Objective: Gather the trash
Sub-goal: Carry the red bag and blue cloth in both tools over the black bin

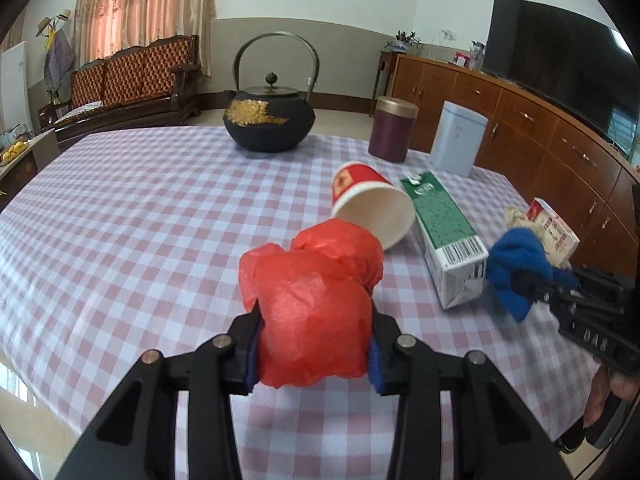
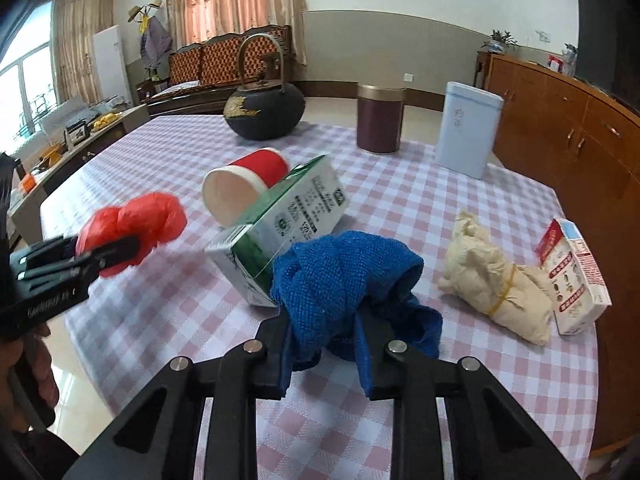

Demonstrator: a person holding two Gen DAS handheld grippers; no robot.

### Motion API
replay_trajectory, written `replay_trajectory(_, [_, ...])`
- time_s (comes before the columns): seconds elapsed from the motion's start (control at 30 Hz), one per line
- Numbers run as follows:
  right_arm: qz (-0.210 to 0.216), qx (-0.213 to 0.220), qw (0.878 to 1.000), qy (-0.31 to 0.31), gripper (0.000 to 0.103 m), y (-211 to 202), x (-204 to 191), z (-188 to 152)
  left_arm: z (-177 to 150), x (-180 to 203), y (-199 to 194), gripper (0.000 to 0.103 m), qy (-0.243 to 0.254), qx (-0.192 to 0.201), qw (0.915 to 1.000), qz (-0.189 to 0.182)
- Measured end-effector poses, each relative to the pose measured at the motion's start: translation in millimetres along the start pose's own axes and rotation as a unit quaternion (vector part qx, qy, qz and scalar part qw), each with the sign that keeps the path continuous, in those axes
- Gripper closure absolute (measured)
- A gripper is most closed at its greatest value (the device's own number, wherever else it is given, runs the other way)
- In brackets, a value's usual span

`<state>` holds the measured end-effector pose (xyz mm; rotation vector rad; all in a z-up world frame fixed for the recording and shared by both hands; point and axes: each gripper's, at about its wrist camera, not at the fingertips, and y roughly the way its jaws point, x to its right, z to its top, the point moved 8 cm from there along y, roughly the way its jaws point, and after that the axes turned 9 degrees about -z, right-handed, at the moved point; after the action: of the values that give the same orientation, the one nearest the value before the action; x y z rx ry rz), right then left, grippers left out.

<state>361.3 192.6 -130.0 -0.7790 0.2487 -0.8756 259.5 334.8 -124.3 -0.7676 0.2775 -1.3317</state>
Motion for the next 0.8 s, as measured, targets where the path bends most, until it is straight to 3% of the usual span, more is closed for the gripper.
replay_trajectory(0.07, [-0.012,-0.006,1.0,-0.009,0.076,0.6,1.2,1.1,-2.6,0.6,-0.5,0.061,0.001,-0.003,1.0,-0.001])
replay_trajectory(0.17, [-0.019,0.008,0.999,0.028,0.076,-4.5,14.7,6.2,-4.2,-1.3,-1.3,0.061,-0.001,-0.004,1.0,-0.002])
replay_trajectory(0.23, [-0.019,-0.002,1.0,0.006,0.076,-0.3,10.0,3.5,-3.7,-0.8,-1.9,0.061,0.001,-0.003,1.0,-0.001])
replay_trajectory(0.5, [-0.016,0.042,0.998,0.043,0.076,-25.3,23.9,9.5,-2.8,7.8,-8.3,0.061,0.007,0.003,0.9999,-0.008])
replay_trajectory(0.57, [-0.002,-0.029,1.0,-0.001,0.078,-4.8,8.2,-2.9,-4.9,10.3,-8.4,0.061,0.009,0.0,0.9999,-0.009])
replay_trajectory(0.67, [-0.015,0.02,0.999,0.022,0.079,-22.1,15.9,6.0,-6.5,17.5,-10.4,0.061,0.012,0.001,0.9998,-0.017])
replay_trajectory(0.8, [0.009,0.015,1.0,0.02,0.079,-22.8,8.5,4.2,-5.1,32.5,-10.4,0.061,0.023,0.001,0.9993,-0.029])
